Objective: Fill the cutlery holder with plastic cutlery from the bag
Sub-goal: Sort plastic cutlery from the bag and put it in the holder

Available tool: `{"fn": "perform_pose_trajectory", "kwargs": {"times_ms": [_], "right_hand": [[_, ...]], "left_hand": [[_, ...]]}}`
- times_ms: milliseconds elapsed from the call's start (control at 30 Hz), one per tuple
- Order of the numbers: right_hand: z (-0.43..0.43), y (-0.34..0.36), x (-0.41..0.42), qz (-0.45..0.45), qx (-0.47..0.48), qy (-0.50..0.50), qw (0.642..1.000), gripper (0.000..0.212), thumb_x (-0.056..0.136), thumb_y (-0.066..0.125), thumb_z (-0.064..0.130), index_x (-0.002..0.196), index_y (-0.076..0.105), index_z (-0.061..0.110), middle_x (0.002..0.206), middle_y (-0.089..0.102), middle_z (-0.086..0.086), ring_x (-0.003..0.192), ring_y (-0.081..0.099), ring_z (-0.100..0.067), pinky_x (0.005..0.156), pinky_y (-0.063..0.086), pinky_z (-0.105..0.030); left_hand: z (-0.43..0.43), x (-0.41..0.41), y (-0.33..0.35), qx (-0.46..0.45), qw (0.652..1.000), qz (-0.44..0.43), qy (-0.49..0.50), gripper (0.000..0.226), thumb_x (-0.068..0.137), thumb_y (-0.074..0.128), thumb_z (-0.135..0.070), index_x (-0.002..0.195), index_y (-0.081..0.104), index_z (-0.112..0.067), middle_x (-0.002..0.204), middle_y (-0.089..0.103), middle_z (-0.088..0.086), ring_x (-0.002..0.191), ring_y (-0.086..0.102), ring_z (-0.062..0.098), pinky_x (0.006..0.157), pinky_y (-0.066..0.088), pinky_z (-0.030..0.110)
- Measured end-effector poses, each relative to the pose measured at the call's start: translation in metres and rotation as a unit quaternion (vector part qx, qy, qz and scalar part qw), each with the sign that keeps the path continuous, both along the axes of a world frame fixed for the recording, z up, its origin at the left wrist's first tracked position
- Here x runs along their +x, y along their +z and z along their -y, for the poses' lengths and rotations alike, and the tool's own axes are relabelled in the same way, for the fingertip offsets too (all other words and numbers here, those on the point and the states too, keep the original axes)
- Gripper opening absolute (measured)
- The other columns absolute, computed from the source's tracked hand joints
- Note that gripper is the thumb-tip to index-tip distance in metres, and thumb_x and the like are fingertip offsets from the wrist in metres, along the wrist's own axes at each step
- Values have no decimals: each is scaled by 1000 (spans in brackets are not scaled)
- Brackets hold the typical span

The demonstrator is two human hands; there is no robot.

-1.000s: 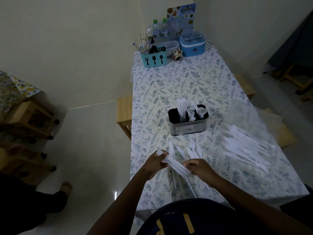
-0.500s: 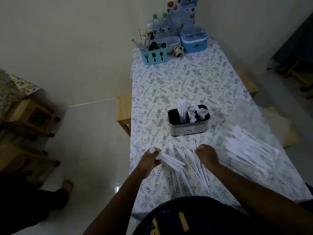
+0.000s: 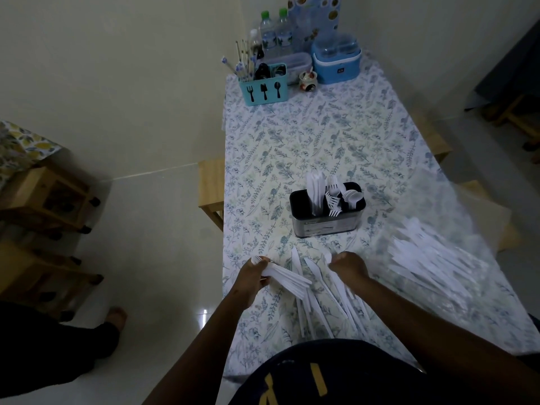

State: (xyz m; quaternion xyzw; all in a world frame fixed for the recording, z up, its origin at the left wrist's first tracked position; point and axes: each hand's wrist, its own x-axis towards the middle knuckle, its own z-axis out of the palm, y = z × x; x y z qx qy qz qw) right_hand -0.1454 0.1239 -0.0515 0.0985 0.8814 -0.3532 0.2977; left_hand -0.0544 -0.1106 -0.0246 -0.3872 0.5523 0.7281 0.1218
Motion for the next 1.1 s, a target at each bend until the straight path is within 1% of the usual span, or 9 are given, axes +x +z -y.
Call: {"fn": "perform_pose_trajectory", "kwargs": {"times_ms": [100, 267, 333, 433, 567, 733, 900, 1000, 1100], "right_hand": [[-2, 11, 8, -10, -117, -34, 993, 9, 82, 70, 17, 79, 65, 10, 75, 65, -2, 68, 57, -14, 62, 44, -23], [-3, 46, 17, 35, -272, 9, 962, 13, 86, 68, 16, 91, 66, 5, 63, 56, 2, 55, 48, -9, 53, 40, -20], [-1, 55, 20, 42, -282, 23, 958, 11, 85, 69, 19, 90, 70, 9, 68, 65, 7, 57, 55, -3, 54, 42, -15], [3, 58, 26, 41, -281, 27, 958, 6, 84, 70, 19, 84, 72, 13, 85, 73, 5, 73, 63, -6, 65, 48, -18], [3, 62, 28, 43, -281, 7, 959, 11, 82, 73, 19, 81, 69, 8, 70, 68, 3, 59, 58, -7, 58, 45, -21], [2, 65, 30, 39, -268, 3, 963, 16, 79, 75, 20, 80, 69, 6, 69, 68, 2, 62, 60, -12, 62, 48, -27], [4, 65, 40, 31, -275, 16, 961, 13, 76, 78, 20, 75, 70, 11, 74, 70, 1, 73, 63, -13, 74, 50, -30], [7, 69, 48, 29, -272, 29, 961, 14, 76, 77, 20, 68, 67, 17, 63, 64, 11, 63, 56, -6, 63, 44, -22], [5, 73, 55, 12, -267, 41, 963, 12, 81, 73, 24, 73, 66, 19, 69, 66, 13, 68, 58, -5, 63, 44, -19]], "left_hand": [[-3, -2, -3, 14, 999, -8, -39, 12, 98, 51, -17, 95, 62, -14, 94, 63, 8, 80, 56, 18, 70, 45, 27], [-16, -5, 8, 21, 993, -32, -111, 13, 99, 51, -22, 99, 58, -11, 89, 61, 6, 74, 58, 15, 64, 51, 22], [-21, -5, 10, 23, 987, -47, -150, 19, 99, 50, -28, 101, 58, -11, 92, 63, 5, 80, 60, 15, 70, 51, 23], [-28, -4, 12, 29, 979, -62, -192, 21, 101, 46, -29, 106, 60, -13, 102, 65, 6, 91, 60, 17, 78, 51, 24], [-32, -2, 16, 37, 981, -67, -181, 33, 101, 44, -31, 121, 58, -9, 109, 66, 8, 91, 61, 16, 78, 52, 24], [-36, 4, 23, 83, 980, -81, -159, 37, 97, 49, -39, 109, 61, -6, 94, 64, 6, 75, 57, 10, 71, 50, 22], [-40, 10, 28, 59, 977, -86, -188, 50, 98, 50, -39, 124, 54, 3, 101, 64, 8, 88, 58, 14, 79, 51, 24], [-44, 13, 26, 48, 977, -80, -191, 47, 98, 50, -37, 126, 52, 1, 109, 63, 12, 97, 59, 20, 85, 51, 29], [-47, 16, 28, 50, 985, -71, -152, 34, 100, 50, -30, 119, 57, -3, 107, 67, 12, 95, 62, 22, 82, 53, 29]]}}
